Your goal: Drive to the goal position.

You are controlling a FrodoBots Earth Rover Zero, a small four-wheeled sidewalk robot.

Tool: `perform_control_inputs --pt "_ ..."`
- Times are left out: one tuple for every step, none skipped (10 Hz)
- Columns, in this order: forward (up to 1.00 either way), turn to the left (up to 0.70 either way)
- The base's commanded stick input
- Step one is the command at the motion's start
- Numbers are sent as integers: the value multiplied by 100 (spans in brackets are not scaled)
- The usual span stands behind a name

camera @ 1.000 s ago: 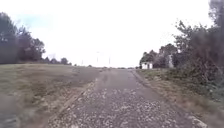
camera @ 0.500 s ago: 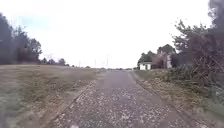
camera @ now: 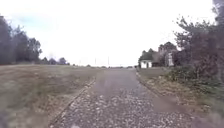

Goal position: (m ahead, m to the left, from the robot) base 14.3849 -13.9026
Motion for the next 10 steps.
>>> perform_control_inputs --pt "60 1" --pt "60 -10" --pt "60 -14" --pt "60 -14" --pt "60 -14" --pt "60 -14" --pt "60 -14" --pt "60 -14" --pt "60 -14" --pt "60 -14"
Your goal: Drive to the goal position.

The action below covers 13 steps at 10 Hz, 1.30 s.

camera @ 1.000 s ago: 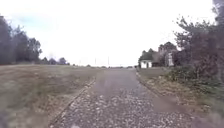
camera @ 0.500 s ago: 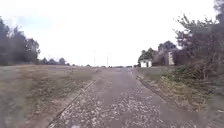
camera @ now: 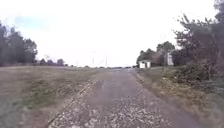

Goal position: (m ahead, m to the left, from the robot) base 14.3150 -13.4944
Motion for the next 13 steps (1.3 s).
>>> perform_control_inputs --pt "60 -14" --pt "60 -14" --pt "60 -14" --pt "60 -14" --pt "60 -14" --pt "60 -14" --pt "60 -10" --pt "60 -1" --pt "60 1" --pt "60 -14" --pt "60 -14" --pt "60 -12" --pt "60 -2"
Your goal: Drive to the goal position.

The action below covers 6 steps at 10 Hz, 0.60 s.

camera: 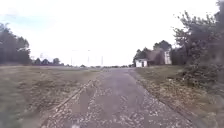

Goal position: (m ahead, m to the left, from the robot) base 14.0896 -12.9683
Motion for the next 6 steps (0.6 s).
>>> perform_control_inputs --pt "60 1" --pt "60 1" --pt "60 1" --pt "60 -4" --pt "60 -14" --pt "60 -14"
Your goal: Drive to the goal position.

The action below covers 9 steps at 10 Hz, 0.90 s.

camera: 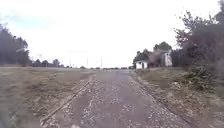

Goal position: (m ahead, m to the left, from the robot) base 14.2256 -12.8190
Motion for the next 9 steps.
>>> perform_control_inputs --pt "60 -14" --pt "60 -14" --pt "60 -14" --pt "60 -14" --pt "60 -14" --pt "60 -14" --pt "60 -14" --pt "60 -14" --pt "60 -14"
